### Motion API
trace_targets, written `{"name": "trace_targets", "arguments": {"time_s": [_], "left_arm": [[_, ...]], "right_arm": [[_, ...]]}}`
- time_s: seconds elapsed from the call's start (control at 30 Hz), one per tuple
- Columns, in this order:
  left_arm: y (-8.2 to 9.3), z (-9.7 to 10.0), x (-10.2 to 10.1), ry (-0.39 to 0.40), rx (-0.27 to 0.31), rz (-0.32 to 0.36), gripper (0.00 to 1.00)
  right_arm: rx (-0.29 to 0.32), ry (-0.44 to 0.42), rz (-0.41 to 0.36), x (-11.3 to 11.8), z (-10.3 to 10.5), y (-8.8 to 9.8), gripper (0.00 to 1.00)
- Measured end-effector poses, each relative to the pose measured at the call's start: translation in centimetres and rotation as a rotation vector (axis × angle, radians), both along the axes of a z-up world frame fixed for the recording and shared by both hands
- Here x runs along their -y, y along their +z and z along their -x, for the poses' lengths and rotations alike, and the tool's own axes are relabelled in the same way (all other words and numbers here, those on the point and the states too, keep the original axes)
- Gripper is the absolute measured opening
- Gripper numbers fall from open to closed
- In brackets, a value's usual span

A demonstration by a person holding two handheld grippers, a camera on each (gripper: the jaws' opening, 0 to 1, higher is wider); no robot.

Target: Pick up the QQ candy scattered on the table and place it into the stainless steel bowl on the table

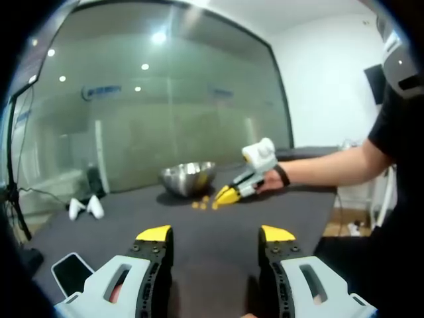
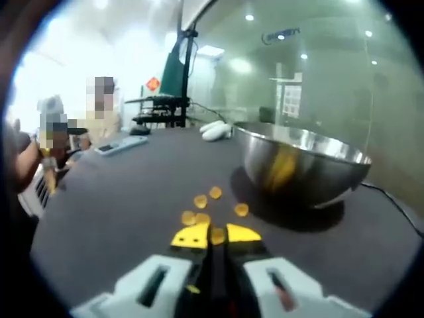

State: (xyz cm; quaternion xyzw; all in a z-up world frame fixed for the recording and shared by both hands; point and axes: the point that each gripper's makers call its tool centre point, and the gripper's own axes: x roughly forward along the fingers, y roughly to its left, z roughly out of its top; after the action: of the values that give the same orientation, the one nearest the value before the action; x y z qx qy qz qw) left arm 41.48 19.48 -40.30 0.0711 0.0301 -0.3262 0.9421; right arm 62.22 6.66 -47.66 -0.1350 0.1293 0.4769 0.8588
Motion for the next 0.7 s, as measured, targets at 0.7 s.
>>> {"name": "trace_targets", "arguments": {"time_s": [0.7], "left_arm": [[0.6, 0.6, 0.2, -0.012, 0.016, -0.001, 0.53]], "right_arm": [[0.089, -0.103, -0.113, 2.0, -0.6, 6.8, 0.09]]}}
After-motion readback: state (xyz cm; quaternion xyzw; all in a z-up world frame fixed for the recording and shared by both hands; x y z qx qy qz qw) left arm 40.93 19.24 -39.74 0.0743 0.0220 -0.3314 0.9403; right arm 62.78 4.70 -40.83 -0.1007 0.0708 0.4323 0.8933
